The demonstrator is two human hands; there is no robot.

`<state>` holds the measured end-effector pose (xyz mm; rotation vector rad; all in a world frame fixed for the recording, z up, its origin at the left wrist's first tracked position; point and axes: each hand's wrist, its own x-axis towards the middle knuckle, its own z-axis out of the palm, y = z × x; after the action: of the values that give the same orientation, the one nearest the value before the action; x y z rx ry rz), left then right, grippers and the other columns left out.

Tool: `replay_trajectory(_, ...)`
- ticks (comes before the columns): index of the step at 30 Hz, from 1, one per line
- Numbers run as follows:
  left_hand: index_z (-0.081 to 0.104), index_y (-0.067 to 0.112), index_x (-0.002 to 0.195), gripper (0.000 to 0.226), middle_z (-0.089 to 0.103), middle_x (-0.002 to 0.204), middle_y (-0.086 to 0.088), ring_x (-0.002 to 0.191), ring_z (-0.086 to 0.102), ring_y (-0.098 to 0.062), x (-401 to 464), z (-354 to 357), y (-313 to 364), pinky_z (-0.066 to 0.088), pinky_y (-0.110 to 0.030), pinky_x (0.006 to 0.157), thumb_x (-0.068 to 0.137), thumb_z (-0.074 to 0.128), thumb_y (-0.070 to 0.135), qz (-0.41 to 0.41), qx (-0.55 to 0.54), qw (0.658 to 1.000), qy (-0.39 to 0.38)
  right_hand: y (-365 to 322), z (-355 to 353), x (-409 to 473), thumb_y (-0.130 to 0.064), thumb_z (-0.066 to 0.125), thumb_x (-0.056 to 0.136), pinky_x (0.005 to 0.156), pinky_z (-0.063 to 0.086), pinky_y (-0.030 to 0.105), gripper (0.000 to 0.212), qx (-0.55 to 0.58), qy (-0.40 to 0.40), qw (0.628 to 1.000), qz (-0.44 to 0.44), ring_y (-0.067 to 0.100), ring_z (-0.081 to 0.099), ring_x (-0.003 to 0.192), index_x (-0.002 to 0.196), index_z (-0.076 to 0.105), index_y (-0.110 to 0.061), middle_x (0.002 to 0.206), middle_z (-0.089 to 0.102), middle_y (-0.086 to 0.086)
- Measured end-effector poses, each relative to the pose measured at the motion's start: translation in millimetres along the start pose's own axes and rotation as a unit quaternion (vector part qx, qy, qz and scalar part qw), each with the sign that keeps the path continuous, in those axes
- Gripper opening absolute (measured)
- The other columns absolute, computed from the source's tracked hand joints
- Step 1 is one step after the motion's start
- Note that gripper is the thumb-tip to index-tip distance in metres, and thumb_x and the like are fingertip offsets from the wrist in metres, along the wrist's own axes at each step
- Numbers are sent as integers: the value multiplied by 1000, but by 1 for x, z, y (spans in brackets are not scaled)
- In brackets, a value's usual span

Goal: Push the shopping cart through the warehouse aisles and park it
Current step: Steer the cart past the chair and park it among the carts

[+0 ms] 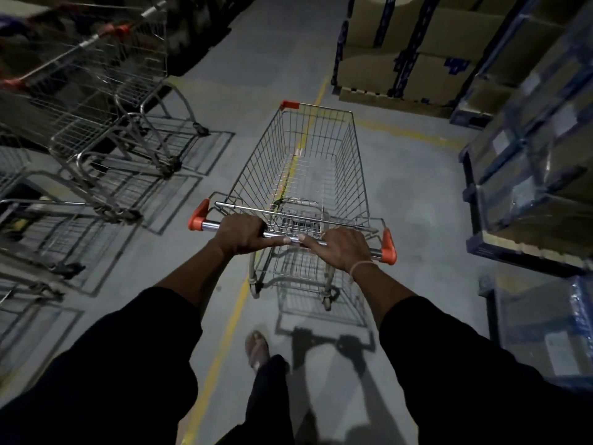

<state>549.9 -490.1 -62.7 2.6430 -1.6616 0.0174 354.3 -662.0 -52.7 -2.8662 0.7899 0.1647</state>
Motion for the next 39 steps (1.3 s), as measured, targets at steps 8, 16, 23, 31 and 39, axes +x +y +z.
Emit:
replay_trajectory(8,52,16,58,107,53,54,3,55,60,-21,147,7,-80,38,-26,55,53,2,110,-12,-1,1000,-11,17,-37,169,-105,36,65,59,42,30,88,-23,-39,999,-15,19,60,61,60,58,-20,59,57,-4)
replay_trajectory(16,48,16,56,103,53,56,3,58,56,-19,282,5,-142,36,-26,57,53,6,110,-21,-5,999,-46,36,-62,329,-102,43,65,77,55,33,84,-49,-66,997,-12,23,68,79,73,64,-21,79,69,1)
replay_trajectory(23,49,18,58,100,56,60,2,60,55,-19,412,4,-204,35,-27,60,54,8,108,-28,-3,999,-22,53,-81,481,-93,52,70,82,54,34,80,-67,-42,997,-17,27,70,91,94,75,-20,94,73,3)
replay_trajectory(31,58,15,63,91,65,65,0,68,68,-21,556,11,-271,46,-29,61,68,37,103,-105,-5,993,-52,76,-119,649,-93,50,69,83,55,34,79,-51,-68,995,-45,27,69,87,90,73,-20,89,71,2)
replay_trajectory(39,58,15,65,108,58,63,3,69,68,-21,663,5,-306,36,-28,58,52,8,110,-143,-10,989,-37,101,-146,782,-93,48,73,80,55,34,75,-71,-92,988,-104,26,69,88,86,67,-21,90,70,2)
